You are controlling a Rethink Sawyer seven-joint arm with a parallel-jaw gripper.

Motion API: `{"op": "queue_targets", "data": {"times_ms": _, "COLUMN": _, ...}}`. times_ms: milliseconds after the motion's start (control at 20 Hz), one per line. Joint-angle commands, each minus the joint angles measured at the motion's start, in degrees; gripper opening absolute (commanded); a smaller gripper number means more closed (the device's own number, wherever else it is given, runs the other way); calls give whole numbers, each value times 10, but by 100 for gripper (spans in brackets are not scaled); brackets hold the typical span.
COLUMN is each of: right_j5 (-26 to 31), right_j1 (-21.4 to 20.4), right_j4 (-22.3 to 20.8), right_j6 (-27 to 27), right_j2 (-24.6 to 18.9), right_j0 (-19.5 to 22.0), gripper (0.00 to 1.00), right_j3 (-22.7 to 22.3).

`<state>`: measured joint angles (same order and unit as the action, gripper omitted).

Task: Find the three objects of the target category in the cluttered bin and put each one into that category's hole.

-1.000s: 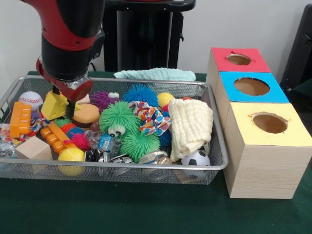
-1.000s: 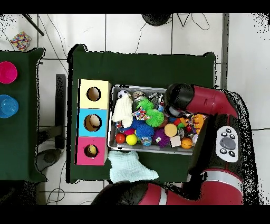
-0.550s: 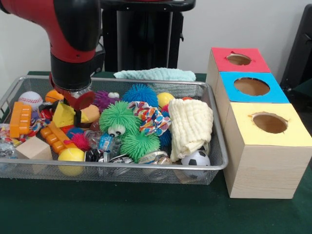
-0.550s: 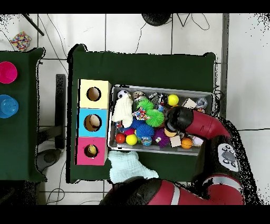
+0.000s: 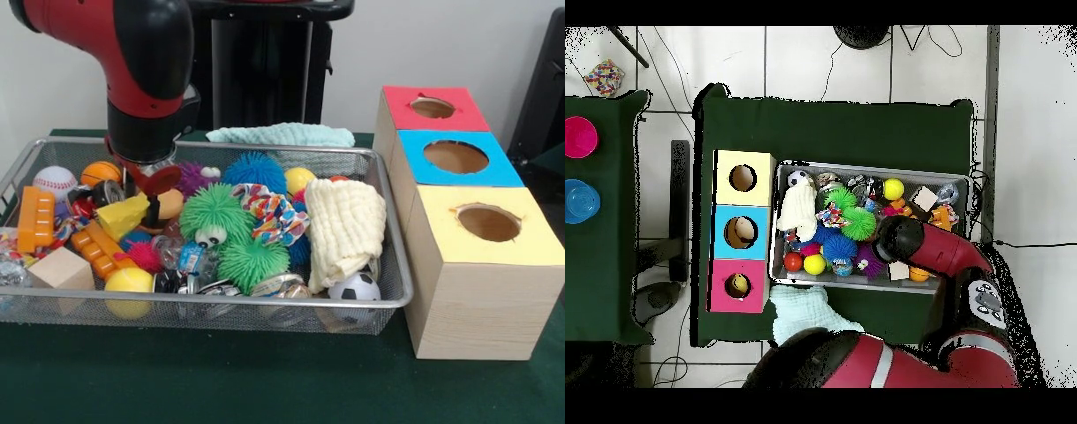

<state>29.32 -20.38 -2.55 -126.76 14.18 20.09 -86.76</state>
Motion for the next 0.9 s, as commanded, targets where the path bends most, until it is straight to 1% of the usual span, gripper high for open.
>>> {"op": "queue_targets", "data": {"times_ms": 50, "right_j5": 102, "right_j1": -9, "right_j4": 38, "right_j6": -148, "right_j2": 49, "right_j0": -57, "gripper": 100, "right_j3": -11}}
{"op": "queue_targets", "data": {"times_ms": 150, "right_j5": 140, "right_j1": -19, "right_j4": 38, "right_j6": -150, "right_j2": 76, "right_j0": -86, "gripper": 100, "right_j3": 25}}
{"op": "queue_targets", "data": {"times_ms": 200, "right_j5": 139, "right_j1": -16, "right_j4": 34, "right_j6": -145, "right_j2": 83, "right_j0": -96, "gripper": 100, "right_j3": 46}}
{"op": "queue_targets", "data": {"times_ms": 250, "right_j5": 126, "right_j1": -11, "right_j4": 33, "right_j6": -133, "right_j2": 80, "right_j0": -98, "gripper": 100, "right_j3": 66}}
{"op": "queue_targets", "data": {"times_ms": 350, "right_j5": 99, "right_j1": 3, "right_j4": 21, "right_j6": -86, "right_j2": 62, "right_j0": -90, "gripper": 100, "right_j3": 116}}
{"op": "queue_targets", "data": {"times_ms": 400, "right_j5": 91, "right_j1": 10, "right_j4": 16, "right_j6": -71, "right_j2": 58, "right_j0": -87, "gripper": 100, "right_j3": 140}}
{"op": "queue_targets", "data": {"times_ms": 500, "right_j5": 115, "right_j1": 18, "right_j4": 16, "right_j6": -51, "right_j2": 54, "right_j0": -83, "gripper": 100, "right_j3": 177}}
{"op": "queue_targets", "data": {"times_ms": 650, "right_j5": 143, "right_j1": 19, "right_j4": 8, "right_j6": -8, "right_j2": 39, "right_j0": -71, "gripper": 100, "right_j3": 227}}
{"op": "queue_targets", "data": {"times_ms": 800, "right_j5": 170, "right_j1": 25, "right_j4": 11, "right_j6": -2, "right_j2": 32, "right_j0": -70, "gripper": 100, "right_j3": 267}}
{"op": "queue_targets", "data": {"times_ms": 850, "right_j5": 179, "right_j1": 26, "right_j4": 17, "right_j6": -1, "right_j2": 21, "right_j0": -68, "gripper": 100, "right_j3": 271}}
{"op": "queue_targets", "data": {"times_ms": 900, "right_j5": 179, "right_j1": 31, "right_j4": 15, "right_j6": -17, "right_j2": 35, "right_j0": -77, "gripper": 100, "right_j3": 286}}
